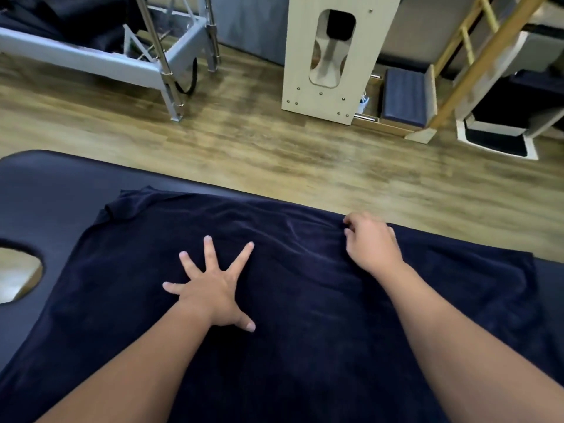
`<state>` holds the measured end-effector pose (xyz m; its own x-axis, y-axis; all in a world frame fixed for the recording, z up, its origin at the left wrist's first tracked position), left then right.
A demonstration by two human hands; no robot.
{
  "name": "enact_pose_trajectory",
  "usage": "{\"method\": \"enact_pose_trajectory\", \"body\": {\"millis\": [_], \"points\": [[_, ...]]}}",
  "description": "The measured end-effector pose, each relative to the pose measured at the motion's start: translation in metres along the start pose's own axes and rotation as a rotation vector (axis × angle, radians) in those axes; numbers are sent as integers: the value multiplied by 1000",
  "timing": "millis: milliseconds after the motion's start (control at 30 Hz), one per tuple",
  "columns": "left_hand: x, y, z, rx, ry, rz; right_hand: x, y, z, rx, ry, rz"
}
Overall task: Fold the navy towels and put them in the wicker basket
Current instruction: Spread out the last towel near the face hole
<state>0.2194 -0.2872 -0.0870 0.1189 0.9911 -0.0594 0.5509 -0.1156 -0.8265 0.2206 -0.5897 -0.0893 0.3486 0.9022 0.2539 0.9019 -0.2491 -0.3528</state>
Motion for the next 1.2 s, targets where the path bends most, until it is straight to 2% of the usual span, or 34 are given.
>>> {"method": "enact_pose_trajectory", "body": {"millis": [100, 167, 267, 300, 367, 433, 500, 533, 600, 633, 733, 833, 900, 933, 1000, 1067, 1100, 1133, 1200], "points": [[-4, 2, -2, 17, 30, -40, -39, -7, -9, 37, 8, 131], [-6, 3, -3, 31, 44, -49, -54, -1, -16, 59, -2, 117], [-9, 2, -3, 49, 45, -74, -57, 17, -29, -146, -89, 117], [-10, 1, -4, 52, 51, -84, -52, 22, -28, -159, -117, 130], [-12, 0, -7, 77, 72, -115, -41, 24, -17, -78, -151, 163], [-16, -1, -11, 78, 123, -139, -35, 13, -5, -79, -129, 167], [-23, -3, -15, 19, 181, -84, -36, -10, 7, -153, -103, 116], [-28, -3, -16, -34, 163, -3, -38, -23, 13, -164, -106, 91], [-44, -1, -19, -147, -2, 181, -47, -52, 23, -117, -106, 58], [-51, 2, -22, -170, -57, 209, -53, -64, 27, -62, -92, 72], [-84, 23, -33, -139, 21, 98, -93, -84, 27, 103, -35, 181], [-108, 42, -47, -129, 10, -14, -138, -86, 13, 117, 33, 284], [-129, 40, -46, -177, 91, -59, -167, -82, 4, 111, 87, 277], [-146, 31, -41, -252, 183, -30, -180, -80, -2, 90, 112, 244], [-192, 5, -19, -350, 317, 183, -205, -76, -12, 24, 126, 238], [-238, -17, 12, -226, 356, 433, -229, -76, -22, -23, 72, 373], [-257, -21, 24, -119, 353, 473, -240, -78, -26, -39, 48, 447], [-272, -21, 33, -30, 357, 447, -249, -78, -30, -57, 37, 489], [-295, -17, 41, 41, 425, 349, -269, -74, -39, -90, 48, 478]]}}
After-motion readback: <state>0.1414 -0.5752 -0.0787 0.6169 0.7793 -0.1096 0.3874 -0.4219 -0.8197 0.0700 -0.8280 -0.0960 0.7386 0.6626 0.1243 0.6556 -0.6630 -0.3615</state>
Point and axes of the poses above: each hand's wrist, its own y-axis towards the middle knuckle, its own z-axis out of the palm, x = y × z, the point moved 2 cm from there along y, towards the middle knuckle, and after that the axes turned 11 degrees about x, right-handed, at the moved point
